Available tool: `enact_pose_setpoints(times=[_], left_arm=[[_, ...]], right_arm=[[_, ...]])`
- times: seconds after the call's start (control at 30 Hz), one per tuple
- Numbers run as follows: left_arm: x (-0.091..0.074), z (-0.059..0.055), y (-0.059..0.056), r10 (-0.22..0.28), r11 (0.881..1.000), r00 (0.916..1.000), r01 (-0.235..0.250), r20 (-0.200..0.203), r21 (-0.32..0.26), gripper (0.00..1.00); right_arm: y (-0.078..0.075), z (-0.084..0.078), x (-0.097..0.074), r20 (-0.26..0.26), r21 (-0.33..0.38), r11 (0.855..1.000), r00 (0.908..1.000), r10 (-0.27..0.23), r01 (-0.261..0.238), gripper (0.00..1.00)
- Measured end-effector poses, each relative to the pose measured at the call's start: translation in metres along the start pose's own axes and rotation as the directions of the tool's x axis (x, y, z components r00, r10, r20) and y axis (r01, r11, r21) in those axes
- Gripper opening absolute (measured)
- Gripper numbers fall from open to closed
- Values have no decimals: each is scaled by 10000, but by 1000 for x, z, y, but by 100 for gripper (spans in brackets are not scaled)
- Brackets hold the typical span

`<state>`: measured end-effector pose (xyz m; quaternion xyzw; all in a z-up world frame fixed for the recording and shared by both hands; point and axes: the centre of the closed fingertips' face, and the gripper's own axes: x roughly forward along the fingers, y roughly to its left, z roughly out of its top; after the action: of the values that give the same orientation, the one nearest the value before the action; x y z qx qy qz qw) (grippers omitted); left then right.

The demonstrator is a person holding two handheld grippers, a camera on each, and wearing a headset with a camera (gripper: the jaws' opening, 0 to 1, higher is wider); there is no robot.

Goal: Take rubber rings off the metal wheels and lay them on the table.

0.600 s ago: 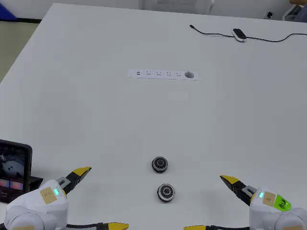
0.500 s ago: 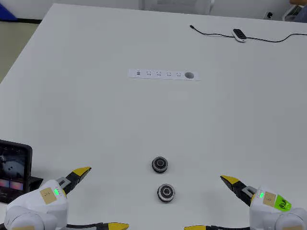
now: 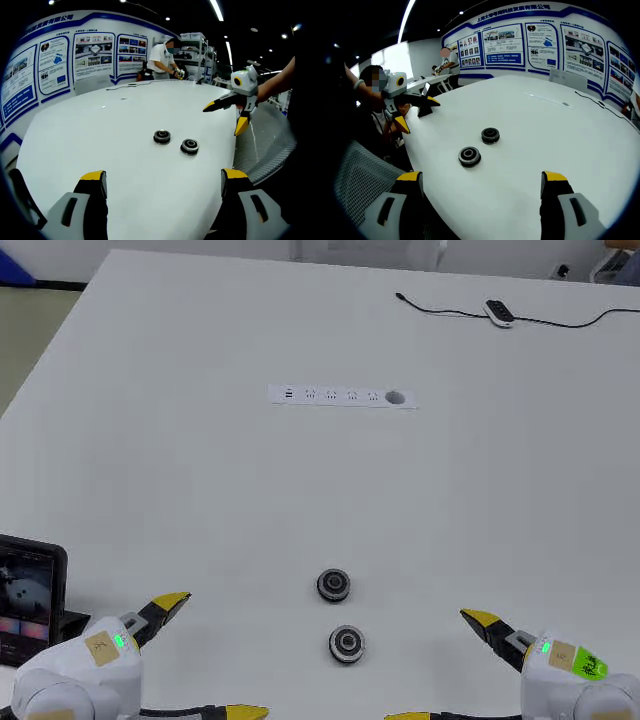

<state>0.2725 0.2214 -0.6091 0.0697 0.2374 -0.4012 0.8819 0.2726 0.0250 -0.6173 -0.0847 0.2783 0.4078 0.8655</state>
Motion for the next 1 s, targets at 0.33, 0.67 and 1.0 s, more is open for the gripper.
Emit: enact_pose_setpoints(times=[0.33,0.67,1.0], left_arm=[[5,-5,3,16,9999,9997,-18,-231,-106,94],[16,-2,1,-269,9996,9988,270,-406,6,84],[32,4,-7,-830,9963,9946,844,-628,190,74]], right_arm=[[1,-3,6,-127,219,9997,9999,80,-77,99],[9,-5,18,-336,292,9990,9989,334,-324,96],[18,-4,27,-375,961,9937,9974,623,-584,86]])
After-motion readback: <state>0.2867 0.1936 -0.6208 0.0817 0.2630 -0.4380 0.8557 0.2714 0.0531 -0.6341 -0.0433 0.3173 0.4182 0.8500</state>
